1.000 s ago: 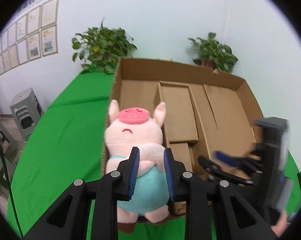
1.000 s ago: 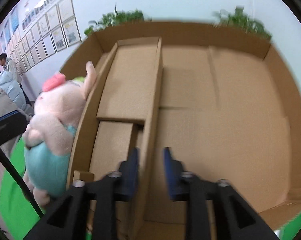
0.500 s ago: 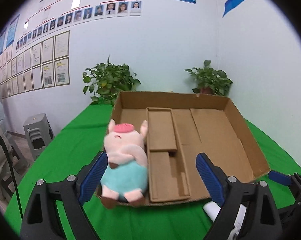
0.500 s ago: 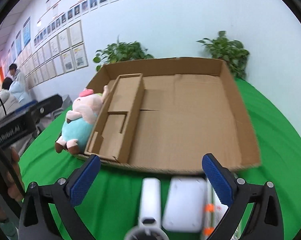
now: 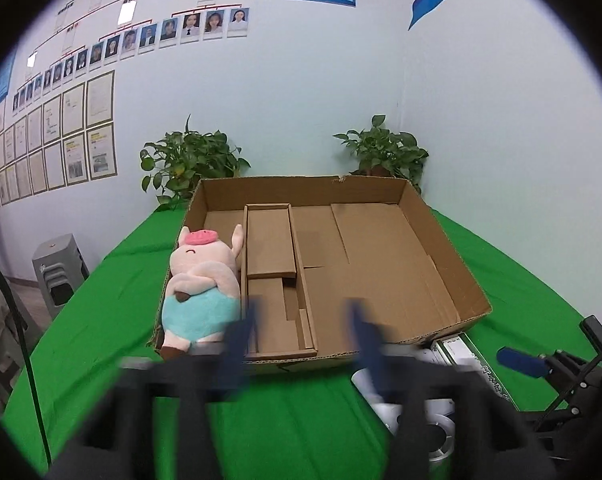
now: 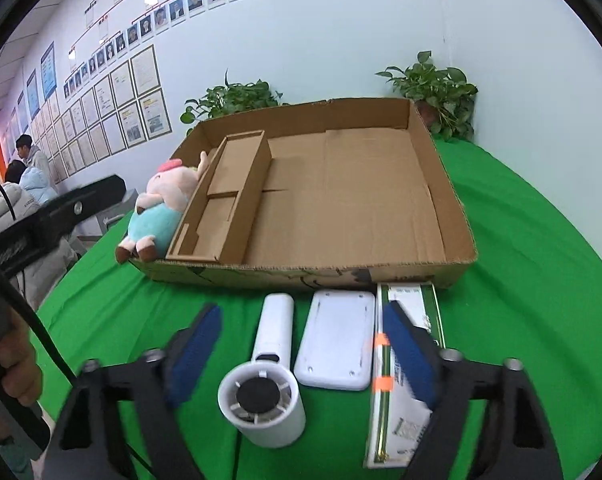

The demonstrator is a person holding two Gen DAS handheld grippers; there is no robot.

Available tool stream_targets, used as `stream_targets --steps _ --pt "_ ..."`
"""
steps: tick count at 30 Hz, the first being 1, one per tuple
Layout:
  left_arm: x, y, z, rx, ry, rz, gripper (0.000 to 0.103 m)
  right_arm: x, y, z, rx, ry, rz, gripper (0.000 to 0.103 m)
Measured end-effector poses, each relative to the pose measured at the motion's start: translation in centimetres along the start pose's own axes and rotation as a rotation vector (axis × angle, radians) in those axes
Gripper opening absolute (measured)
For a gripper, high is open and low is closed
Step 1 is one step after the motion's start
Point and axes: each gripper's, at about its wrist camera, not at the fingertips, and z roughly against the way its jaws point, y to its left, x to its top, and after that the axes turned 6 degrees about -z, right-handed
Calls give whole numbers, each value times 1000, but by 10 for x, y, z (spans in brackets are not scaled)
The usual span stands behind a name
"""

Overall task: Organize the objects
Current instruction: 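Grasp the white fan head with the right tool while the left tool grips its handle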

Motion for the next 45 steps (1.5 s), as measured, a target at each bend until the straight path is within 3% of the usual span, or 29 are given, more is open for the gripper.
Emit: stream_targets --steps 1,2,4,5,6,7,8,9,10,11,12,20,27,30,35,37,39,42,44,45 --pt "-1 4 -1 -17 13 43 2 -3 -1 2 0 3 5 49" --pt "-2 6 1 -35 0 71 2 -3 -1 3 -8 -3 15 40" --pt "-5 5 6 -26 -27 66 4 -6 -1 7 -16 -21 38 31" --pt "-6 2 6 1 -27 54 11 -6 -2 9 -12 -22 34 31" --pt "-8 0 6 23 -22 45 46 -5 -4 10 -11 -24 30 31" --pt "-10 0 6 34 -15 39 91 -6 -5 13 -16 -34 27 31" --pt "-13 1 7 42 -16 47 101 -5 -8 14 -18 -37 24 40" --pt "-16 4 8 38 -26 67 102 -5 -11 15 -19 -34 14 51" --pt "-18 8 7 25 -14 81 102 -4 -15 16 -8 -29 -4 84" --pt "-20 10 5 13 6 90 102 -5 -20 17 24 -30 -28 102" --pt "-22 14 2 6 30 100 102 -7 -24 19 43 -39 -42 103" --pt "-35 26 -11 -79 124 159 102 -19 -27 16 92 1 -26 102" --pt "-41 23 -36 -221 205 202 102 -37 -12 21 248 58 85 101" --pt "-45 20 -50 -292 245 211 102 -47 -1 19 264 85 159 100" --pt "-53 6 -86 -445 374 216 102 -48 5 -1 248 170 150 91" --pt "-58 -2 -103 -540 437 228 102 -48 6 -14 216 202 146 86" --pt "-65 -8 -117 -580 504 238 101 -47 6 -27 187 238 129 84" --pt "-72 -15 -126 -637 551 246 95 -46 1 -42 139 260 112 70" --pt "-76 -16 -129 -666 572 267 93 -46 -3 -48 120 278 106 55" --pt "-78 -16 -130 -666 573 275 91 -47 -4 -49 111 282 103 55"
